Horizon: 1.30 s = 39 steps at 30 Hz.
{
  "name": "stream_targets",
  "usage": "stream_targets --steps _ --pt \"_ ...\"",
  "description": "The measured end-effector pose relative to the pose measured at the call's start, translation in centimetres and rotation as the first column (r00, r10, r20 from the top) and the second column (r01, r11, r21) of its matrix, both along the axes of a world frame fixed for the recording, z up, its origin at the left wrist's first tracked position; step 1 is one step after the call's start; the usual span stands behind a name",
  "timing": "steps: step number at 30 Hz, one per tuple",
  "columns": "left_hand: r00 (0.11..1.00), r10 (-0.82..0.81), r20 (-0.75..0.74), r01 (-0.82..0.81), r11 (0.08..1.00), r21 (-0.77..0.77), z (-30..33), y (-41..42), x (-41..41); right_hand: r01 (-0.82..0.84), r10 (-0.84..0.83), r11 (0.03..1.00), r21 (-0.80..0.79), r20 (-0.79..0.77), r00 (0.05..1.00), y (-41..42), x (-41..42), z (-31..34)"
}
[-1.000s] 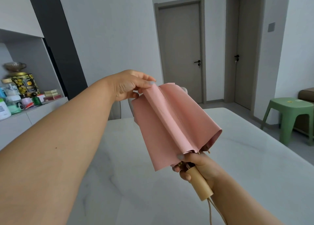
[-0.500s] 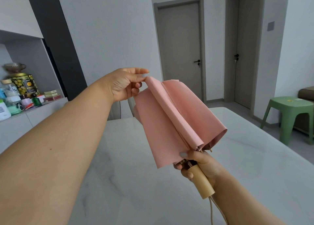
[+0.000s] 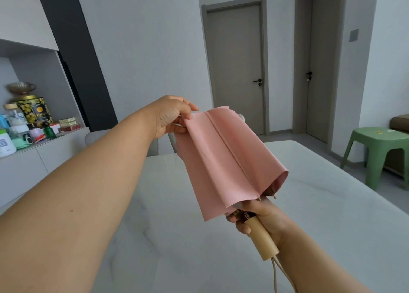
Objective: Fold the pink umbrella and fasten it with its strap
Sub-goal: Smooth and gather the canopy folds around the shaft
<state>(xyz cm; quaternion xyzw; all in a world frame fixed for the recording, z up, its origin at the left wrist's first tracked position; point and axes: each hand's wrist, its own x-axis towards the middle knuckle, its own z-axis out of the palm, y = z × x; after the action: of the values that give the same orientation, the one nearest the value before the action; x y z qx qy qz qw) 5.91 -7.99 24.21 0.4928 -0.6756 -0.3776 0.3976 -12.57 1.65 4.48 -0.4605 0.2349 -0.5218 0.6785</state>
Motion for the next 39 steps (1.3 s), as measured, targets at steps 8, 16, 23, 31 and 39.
stream_targets --steps 8,16,23,31,39 --pt "0.99 0.041 -0.132 -0.057 0.991 -0.12 -2.4 -1.0 0.8 -0.154 0.159 0.987 -0.037 0.225 0.961 -0.2 -0.1 -0.3" --pt "0.839 0.495 0.224 -0.356 0.812 -0.463 -5.0 -1.1 -1.1 0.188 -0.188 0.982 0.0 -0.011 0.982 0.3 0.7 0.2" --pt "0.958 0.285 -0.009 -0.267 0.884 -0.383 -10.8 1.6 -6.4 0.332 -0.337 0.941 -0.06 -0.113 0.935 0.4 0.9 0.6" --pt "0.795 0.152 -0.587 0.089 0.928 0.361 -13.1 0.9 -6.7 0.291 -0.296 0.955 -0.054 -0.129 0.947 1.1 1.0 1.1" --pt "0.691 0.129 -0.712 0.141 0.941 0.307 -14.0 0.3 -7.4 0.176 -0.177 0.982 0.073 0.017 0.984 1.1 0.6 1.2"
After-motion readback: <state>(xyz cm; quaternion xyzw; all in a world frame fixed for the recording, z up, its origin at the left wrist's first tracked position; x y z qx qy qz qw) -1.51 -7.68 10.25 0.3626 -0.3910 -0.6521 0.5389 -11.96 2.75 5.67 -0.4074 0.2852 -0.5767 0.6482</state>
